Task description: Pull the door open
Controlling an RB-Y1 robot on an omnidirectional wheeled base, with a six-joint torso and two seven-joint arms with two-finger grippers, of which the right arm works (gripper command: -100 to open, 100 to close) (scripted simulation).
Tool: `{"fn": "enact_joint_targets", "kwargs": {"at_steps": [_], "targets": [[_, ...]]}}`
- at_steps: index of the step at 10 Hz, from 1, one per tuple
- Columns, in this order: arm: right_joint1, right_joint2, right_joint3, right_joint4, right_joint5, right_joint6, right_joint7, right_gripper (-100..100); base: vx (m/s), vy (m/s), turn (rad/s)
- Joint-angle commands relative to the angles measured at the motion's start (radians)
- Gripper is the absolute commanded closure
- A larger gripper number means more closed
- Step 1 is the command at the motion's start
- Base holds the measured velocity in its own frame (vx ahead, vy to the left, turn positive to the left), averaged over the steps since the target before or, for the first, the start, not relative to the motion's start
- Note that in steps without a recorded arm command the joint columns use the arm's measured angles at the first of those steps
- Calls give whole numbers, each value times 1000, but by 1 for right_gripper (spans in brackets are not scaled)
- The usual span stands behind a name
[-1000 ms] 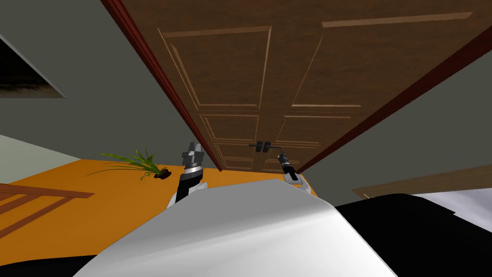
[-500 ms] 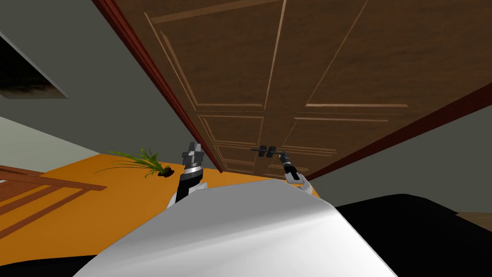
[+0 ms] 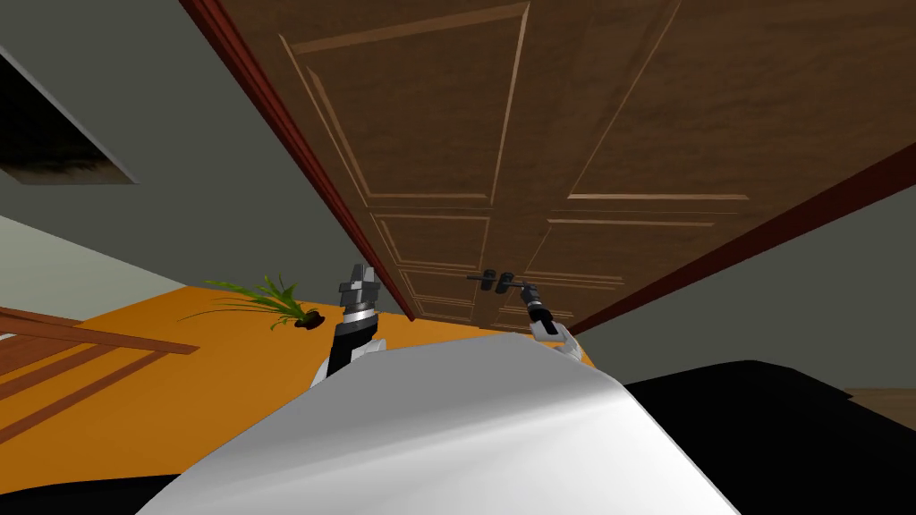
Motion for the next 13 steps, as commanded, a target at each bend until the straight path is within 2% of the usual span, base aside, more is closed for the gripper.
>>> {"fn": "enact_joint_targets", "kwargs": {"at_steps": [1, 4, 8, 11, 12, 13], "targets": [[1, 0, -1, 0, 0, 0, 1, 100, 0, 0, 0], [30, -27, 7, -4, 0, -20, -25, 100, -139, -15, 84], [67, -63, 52, -23, 6, -65, -73, 100, -205, -26, 148], [85, -81, 85, -37, 11, -91, -100, 100, -203, -71, 137], [81, -84, 66, -25, 7, -83, -93, 100, -78, -47, 17], [99, -96, 77, -27, 10, -106, -109, 100, -127, -29, 129]]}}
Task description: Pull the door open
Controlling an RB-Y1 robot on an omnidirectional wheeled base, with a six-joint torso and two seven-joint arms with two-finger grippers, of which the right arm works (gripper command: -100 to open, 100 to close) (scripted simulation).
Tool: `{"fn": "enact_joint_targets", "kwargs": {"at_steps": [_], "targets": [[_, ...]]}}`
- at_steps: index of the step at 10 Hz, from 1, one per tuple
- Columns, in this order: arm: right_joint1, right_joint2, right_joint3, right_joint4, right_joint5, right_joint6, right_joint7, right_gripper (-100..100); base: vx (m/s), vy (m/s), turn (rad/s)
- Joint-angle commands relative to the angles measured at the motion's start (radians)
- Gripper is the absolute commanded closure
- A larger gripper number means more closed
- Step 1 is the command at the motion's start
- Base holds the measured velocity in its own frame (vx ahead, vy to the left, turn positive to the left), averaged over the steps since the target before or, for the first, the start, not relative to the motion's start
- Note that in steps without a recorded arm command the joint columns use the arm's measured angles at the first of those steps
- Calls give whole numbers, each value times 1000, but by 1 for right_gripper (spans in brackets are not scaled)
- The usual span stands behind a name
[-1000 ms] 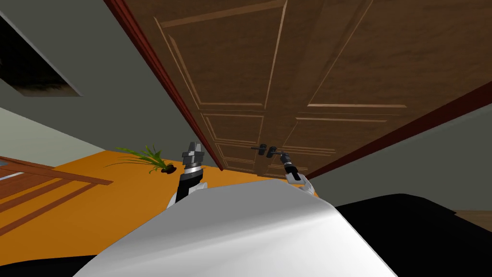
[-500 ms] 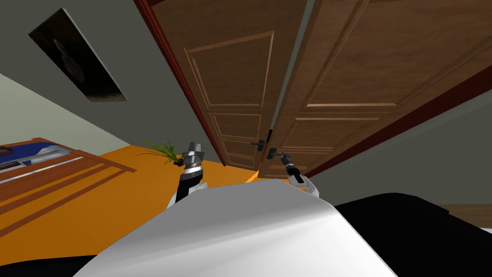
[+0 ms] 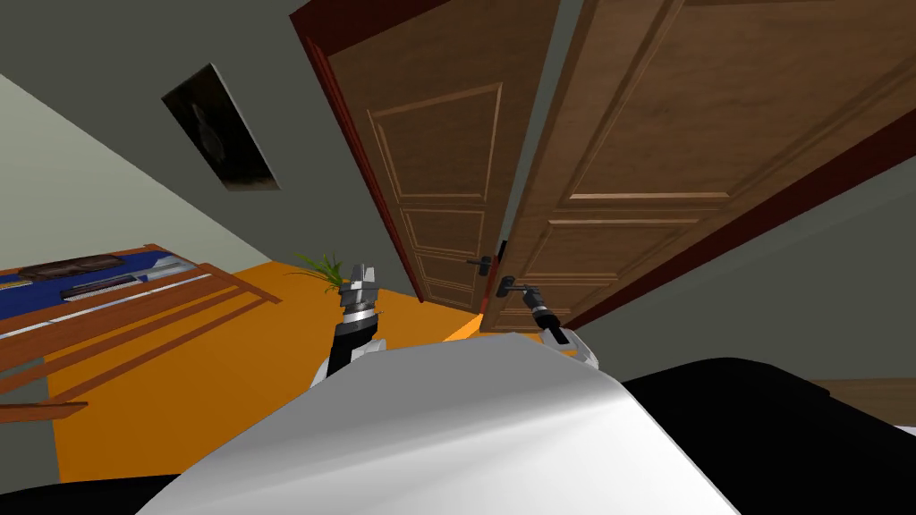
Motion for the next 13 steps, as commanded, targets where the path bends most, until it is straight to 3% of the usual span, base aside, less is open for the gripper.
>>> {"fn": "enact_joint_targets", "kwargs": {"at_steps": [1, 7, 9, 10, 11, 13], "targets": [[13, -6, 11, -4, 2, -22, -12, 100, -173, -45, 133], [72, -54, 43, -14, 9, -106, -66, 100, -196, -49, 136], [88, -68, 52, -17, 11, -129, -81, 100, -205, -56, 104], [83, -68, 36, -13, 7, -115, -74, 100, -98, -41, 11], [97, -79, 43, -7, 11, -141, -86, 100, -155, -65, 156], [105, -88, 47, -3, 13, -161, -96, 100, -188, -73, 155]]}}
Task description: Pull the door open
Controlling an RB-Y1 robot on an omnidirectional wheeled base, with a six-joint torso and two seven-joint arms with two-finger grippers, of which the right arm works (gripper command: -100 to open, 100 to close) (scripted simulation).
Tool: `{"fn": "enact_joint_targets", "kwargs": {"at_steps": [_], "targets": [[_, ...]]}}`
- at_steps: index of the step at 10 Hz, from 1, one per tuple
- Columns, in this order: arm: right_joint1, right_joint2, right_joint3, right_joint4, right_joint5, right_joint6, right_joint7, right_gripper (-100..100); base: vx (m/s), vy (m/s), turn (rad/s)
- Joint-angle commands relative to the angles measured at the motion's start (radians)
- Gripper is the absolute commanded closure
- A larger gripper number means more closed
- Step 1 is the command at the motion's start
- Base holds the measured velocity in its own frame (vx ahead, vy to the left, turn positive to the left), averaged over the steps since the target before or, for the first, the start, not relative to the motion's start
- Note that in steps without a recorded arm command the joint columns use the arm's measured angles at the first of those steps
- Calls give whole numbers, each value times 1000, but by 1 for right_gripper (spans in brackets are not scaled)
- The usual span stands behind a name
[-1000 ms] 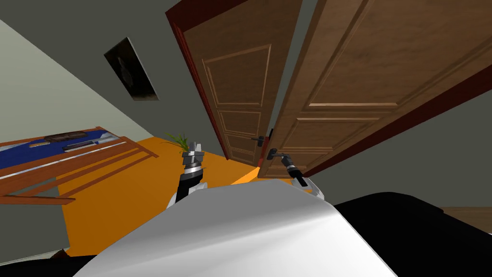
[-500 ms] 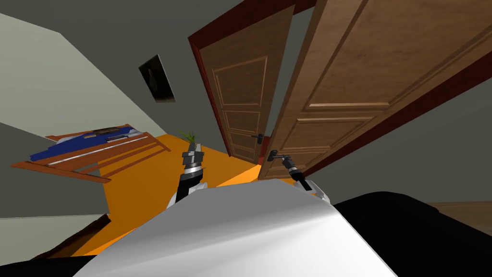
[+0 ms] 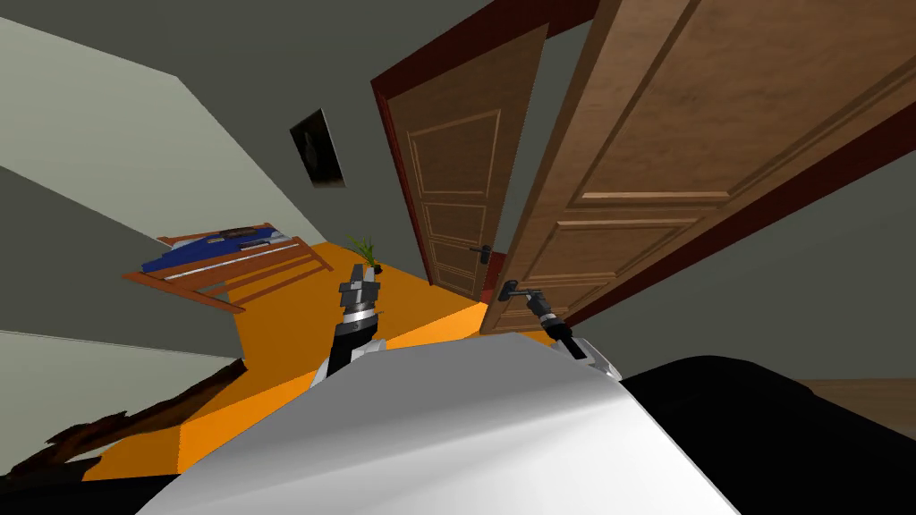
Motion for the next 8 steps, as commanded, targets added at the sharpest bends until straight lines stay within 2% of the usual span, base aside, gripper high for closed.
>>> {"fn": "enact_joint_targets", "kwargs": {"at_steps": [1, 6, 7, 8], "targets": [[11, -7, 11, 5, 4, -27, -10, 100, -177, -31, 102], [41, -40, 27, 20, 13, -102, -45, 100, -219, -63, 142], [41, -40, 15, 14, 8, -84, -39, 100, -101, -48, 21], [52, -49, 19, 27, 13, -113, -50, 100, -177, -34, 168]]}}
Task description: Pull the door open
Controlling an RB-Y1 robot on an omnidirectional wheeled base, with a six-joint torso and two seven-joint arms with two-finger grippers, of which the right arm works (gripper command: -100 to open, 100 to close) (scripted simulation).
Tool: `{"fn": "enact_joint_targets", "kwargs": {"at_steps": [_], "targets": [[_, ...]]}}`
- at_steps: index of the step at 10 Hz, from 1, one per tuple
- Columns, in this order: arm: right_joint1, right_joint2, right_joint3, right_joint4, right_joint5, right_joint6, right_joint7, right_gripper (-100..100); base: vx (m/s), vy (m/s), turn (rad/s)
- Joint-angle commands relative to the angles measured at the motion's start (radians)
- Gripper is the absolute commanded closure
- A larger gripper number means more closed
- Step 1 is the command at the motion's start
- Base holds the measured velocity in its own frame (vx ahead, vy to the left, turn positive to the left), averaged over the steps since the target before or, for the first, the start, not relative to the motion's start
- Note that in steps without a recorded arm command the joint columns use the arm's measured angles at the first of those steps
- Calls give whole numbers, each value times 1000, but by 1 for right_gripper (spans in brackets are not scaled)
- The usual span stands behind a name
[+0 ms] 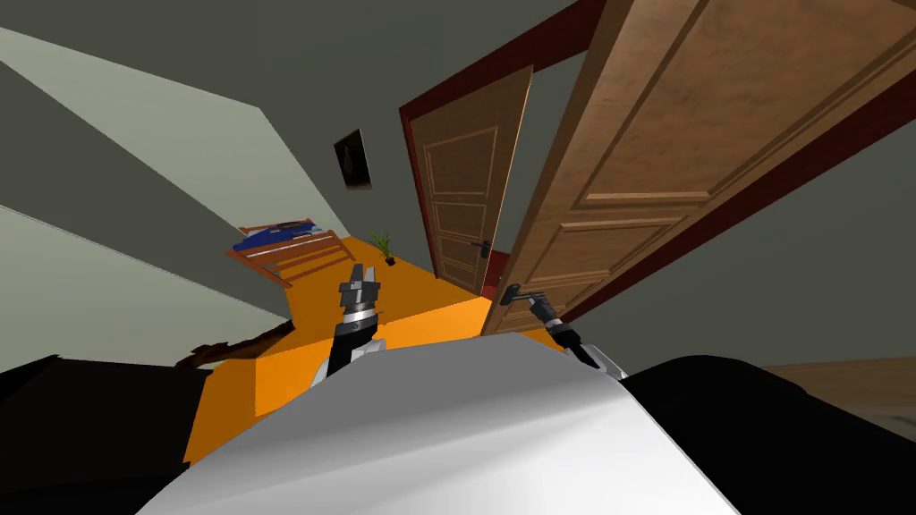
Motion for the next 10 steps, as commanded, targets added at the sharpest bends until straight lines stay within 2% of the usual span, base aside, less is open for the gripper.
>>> {"fn": "enact_joint_targets", "kwargs": {"at_steps": [1, 2, 7, 8, 10], "targets": [[5, -5, 6, 4, 3, -23, -8, 100, -233, -68, 168], [11, -11, 8, 12, 6, -44, -15, 100, -244, -72, 199], [30, -34, 13, 38, 13, -114, -37, 100, -215, -80, 150], [27, -36, 4, 38, 9, -99, -34, 100, -93, -42, 28], [34, -45, 9, 54, 14, -131, -44, 100, -191, -46, 175]]}}
